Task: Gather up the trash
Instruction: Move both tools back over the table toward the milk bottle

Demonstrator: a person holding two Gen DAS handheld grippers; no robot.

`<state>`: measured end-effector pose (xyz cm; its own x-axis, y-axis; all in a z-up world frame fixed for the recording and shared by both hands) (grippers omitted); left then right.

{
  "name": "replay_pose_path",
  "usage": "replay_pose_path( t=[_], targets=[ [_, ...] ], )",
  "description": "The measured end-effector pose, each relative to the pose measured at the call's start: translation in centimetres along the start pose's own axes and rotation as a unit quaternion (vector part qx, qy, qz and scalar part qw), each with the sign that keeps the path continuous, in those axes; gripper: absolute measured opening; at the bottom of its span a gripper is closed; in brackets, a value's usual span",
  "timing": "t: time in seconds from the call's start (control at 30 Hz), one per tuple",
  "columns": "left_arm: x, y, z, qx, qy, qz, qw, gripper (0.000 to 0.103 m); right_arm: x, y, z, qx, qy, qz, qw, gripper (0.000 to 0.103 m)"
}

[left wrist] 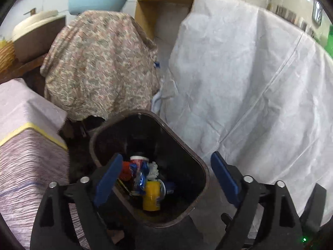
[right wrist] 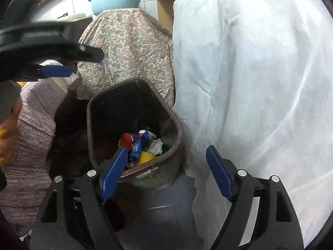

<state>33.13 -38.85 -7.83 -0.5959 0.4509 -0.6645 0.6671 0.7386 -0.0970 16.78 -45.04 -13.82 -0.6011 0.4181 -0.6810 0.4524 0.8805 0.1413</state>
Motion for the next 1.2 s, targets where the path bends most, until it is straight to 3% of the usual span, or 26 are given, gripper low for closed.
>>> replay_pose_path(
  t=[0.17,0.37,0.67,0.9,1.2],
  targets=[
    [0.2,2.7,-3.8,0.004,-0.026,-0.02,0.9995,0.094,-0.7,1.6,-0.3,-0.015,-0.002,-0.01,1.0,0.079],
    [1.0,6.3,-9.3,-0.015,-0.055,-0.01,0.9983,0.098,-2.0,5.4,-0.8,-0.052,-0.006,-0.039,0.998,0.08],
    [3.5,12.2,-16.3,-0.093,-0.101,0.028,0.9901,0.098,-4.6,13.6,-3.5,-0.124,-0.034,-0.105,0.986,0.081],
    [6.3,18.0,-20.2,-0.153,-0.11,0.012,0.982,0.098,-6.4,20.1,-6.0,-0.19,-0.055,-0.158,0.967,0.087],
    [8.5,28.1,-23.1,-0.228,-0.07,-0.021,0.9708,0.098,-9.2,31.4,-5.8,-0.279,-0.045,-0.252,0.926,0.088]
  ],
)
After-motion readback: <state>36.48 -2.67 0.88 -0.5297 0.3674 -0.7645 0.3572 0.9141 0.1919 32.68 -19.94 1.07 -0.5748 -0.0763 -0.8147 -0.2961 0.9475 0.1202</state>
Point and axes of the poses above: each gripper's, at about its wrist camera, not at the fingertips, and z roughly the way its jaws point, y to its left, x to its underside, the point moved 1 cm from there along z, roughly the way its jaws point, and after that the axes turned 5 degrees about -x, right-handed, at the moved point
